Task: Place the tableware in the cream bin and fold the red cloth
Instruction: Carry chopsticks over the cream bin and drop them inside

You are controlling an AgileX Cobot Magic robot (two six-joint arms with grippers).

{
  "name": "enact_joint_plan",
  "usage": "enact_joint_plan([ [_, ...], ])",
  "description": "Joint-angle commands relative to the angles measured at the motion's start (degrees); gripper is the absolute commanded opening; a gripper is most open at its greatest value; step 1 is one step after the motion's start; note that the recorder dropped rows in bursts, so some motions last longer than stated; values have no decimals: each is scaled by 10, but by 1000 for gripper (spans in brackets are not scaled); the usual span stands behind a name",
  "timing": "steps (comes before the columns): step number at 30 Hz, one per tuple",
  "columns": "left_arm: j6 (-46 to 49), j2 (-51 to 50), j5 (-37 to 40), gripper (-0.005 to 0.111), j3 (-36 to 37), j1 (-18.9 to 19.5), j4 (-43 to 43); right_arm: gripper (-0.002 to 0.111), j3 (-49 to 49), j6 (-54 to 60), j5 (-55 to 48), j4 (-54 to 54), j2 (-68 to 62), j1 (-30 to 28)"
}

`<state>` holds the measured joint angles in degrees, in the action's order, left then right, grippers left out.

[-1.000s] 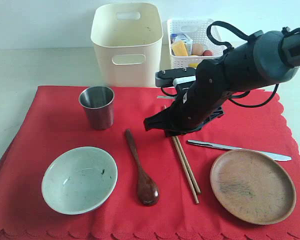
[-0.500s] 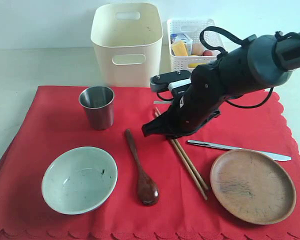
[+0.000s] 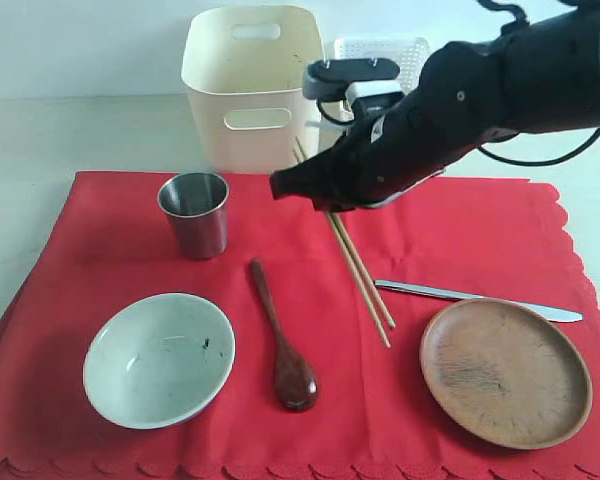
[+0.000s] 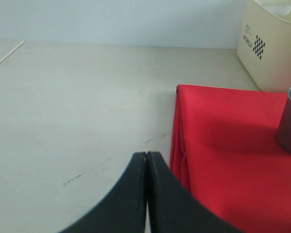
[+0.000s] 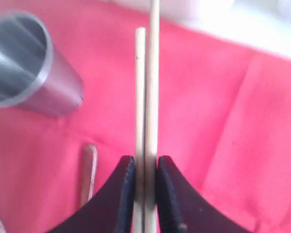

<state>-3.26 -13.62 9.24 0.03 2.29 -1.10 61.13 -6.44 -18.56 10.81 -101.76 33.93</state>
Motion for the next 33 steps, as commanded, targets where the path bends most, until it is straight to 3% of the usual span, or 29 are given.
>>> enact_joint_plan([
  [1,0,-5,-4,1,0,-1,3,0,-1,15,45,2,48,1],
  [21,0,-5,-4,1,0,-1,3,0,-1,24,405,-8,90,1],
  [33,0,-5,-4,1,0,-1,3,0,22,24,689,-70,-18,1],
])
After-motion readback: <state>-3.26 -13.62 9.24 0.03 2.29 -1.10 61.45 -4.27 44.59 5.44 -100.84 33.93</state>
